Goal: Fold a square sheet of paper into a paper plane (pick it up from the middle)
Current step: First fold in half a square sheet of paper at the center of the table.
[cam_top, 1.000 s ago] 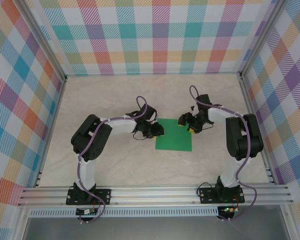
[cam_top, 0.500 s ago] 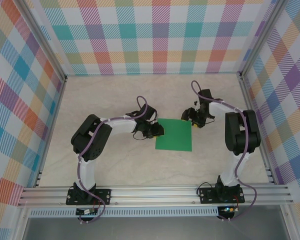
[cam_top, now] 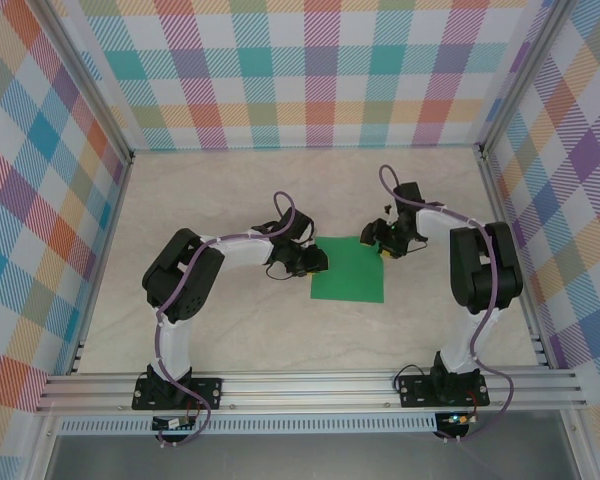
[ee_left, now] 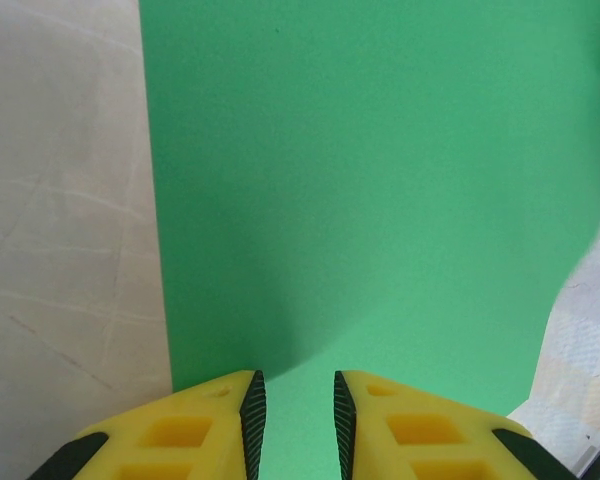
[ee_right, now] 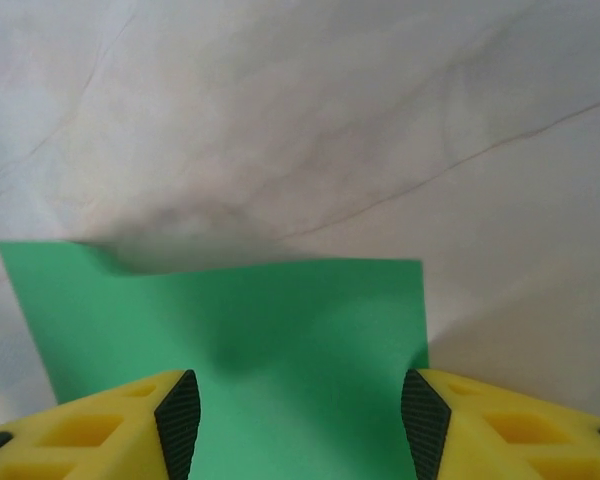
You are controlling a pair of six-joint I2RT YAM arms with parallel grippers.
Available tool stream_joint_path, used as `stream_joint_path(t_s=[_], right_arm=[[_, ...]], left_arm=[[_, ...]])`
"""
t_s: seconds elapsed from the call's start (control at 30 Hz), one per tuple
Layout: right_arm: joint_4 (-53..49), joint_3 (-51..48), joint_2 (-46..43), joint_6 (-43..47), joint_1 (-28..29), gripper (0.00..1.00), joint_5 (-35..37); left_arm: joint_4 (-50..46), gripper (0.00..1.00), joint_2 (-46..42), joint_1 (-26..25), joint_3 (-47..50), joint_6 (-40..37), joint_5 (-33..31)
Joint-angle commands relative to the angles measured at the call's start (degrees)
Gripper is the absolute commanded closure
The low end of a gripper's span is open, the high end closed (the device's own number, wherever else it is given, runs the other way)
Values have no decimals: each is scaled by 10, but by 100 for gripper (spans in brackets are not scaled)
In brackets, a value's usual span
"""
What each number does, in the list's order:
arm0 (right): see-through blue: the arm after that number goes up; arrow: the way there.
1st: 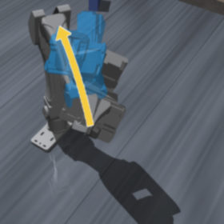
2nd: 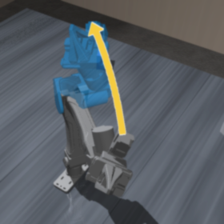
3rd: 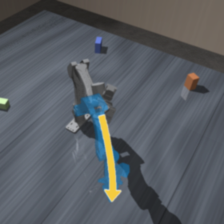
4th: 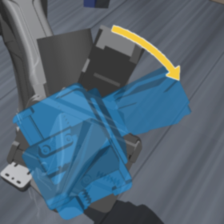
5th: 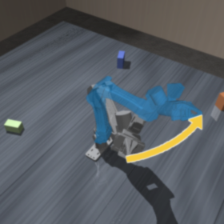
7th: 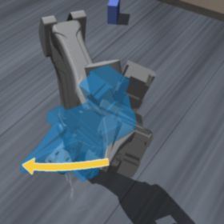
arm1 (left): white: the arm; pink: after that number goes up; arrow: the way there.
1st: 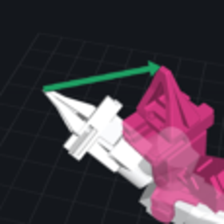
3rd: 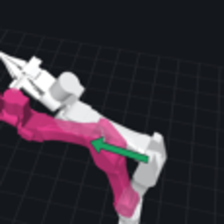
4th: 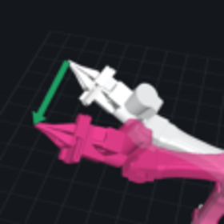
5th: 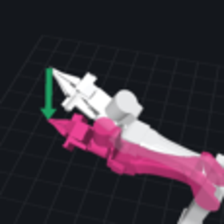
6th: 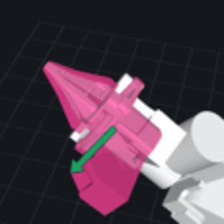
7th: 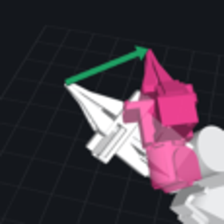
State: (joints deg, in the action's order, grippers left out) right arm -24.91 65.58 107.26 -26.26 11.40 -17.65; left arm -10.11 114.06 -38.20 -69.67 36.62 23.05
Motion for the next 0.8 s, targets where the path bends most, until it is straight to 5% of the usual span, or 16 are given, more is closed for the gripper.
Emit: stream_joint_path(t_s=[0.0,0.23,0.53,0.77], right_arm=[[-12,-15,-13,-5,14,41,-46],[-22,-12,-32,-2,14,41,-35],[18,-57,-63,-60,7,35,-162],[34,-120,-122,-104,6,30,-157]], left_arm=[[-26,72,19,-9,-10,-6,2],[-27,72,17,-10,-9,-7,1],[-33,72,12,-10,-8,-8,-6],[-37,72,11,-10,-7,-9,-9]])
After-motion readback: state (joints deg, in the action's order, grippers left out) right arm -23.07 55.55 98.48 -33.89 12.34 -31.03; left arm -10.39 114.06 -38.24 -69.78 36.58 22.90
